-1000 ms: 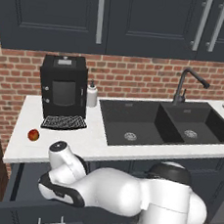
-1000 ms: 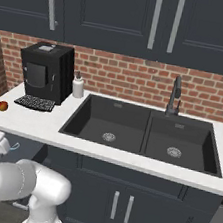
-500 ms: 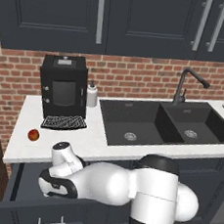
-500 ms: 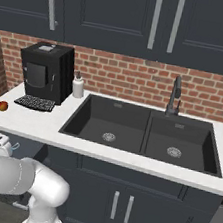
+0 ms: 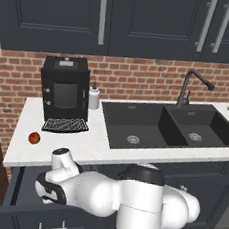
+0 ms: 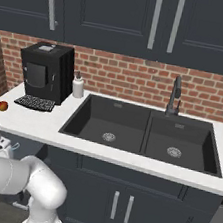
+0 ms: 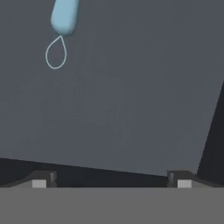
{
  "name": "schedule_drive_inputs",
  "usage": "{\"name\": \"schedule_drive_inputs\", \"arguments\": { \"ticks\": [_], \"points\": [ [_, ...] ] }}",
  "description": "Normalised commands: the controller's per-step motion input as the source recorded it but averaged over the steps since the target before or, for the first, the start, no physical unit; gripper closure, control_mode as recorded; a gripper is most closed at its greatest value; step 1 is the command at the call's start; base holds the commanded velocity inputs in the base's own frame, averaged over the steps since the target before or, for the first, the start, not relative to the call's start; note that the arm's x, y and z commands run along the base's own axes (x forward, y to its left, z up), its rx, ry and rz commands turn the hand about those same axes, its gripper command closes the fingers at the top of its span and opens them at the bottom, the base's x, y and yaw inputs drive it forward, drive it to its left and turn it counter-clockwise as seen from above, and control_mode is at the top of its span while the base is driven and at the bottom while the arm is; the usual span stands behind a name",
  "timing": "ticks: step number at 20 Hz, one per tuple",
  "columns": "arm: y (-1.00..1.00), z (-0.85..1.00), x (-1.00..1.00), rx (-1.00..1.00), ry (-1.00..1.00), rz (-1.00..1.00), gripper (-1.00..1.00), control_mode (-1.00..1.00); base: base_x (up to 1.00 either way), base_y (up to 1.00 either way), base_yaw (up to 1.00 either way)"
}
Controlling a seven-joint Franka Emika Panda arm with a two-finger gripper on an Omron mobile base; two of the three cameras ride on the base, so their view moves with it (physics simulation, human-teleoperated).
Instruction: Pick the peeler from the drawer and place it on the counter.
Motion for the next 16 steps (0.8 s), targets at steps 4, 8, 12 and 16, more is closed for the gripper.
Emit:
{"name": "schedule_drive_inputs", "arguments": {
  "ticks": [4, 8, 12, 16],
  "points": [
    [0.0, 0.0, -0.91, -0.06, 0.28, 0.0, -1.0, -1.0, 0.0, 0.0, 0.0],
    [-0.16, 0.0, -1.0, -0.05, 0.35, 0.0, -1.0, -1.0, 0.0, 0.0, 0.0],
    [-0.31, 0.03, -1.0, -0.02, 0.43, 0.0, -1.0, -1.0, 0.0, 0.0, 0.0],
    [-0.09, 0.9, -0.99, 0.0, -0.17, 0.0, -1.0, -1.0, 0.0, 0.0, 0.0]
  ]
}}
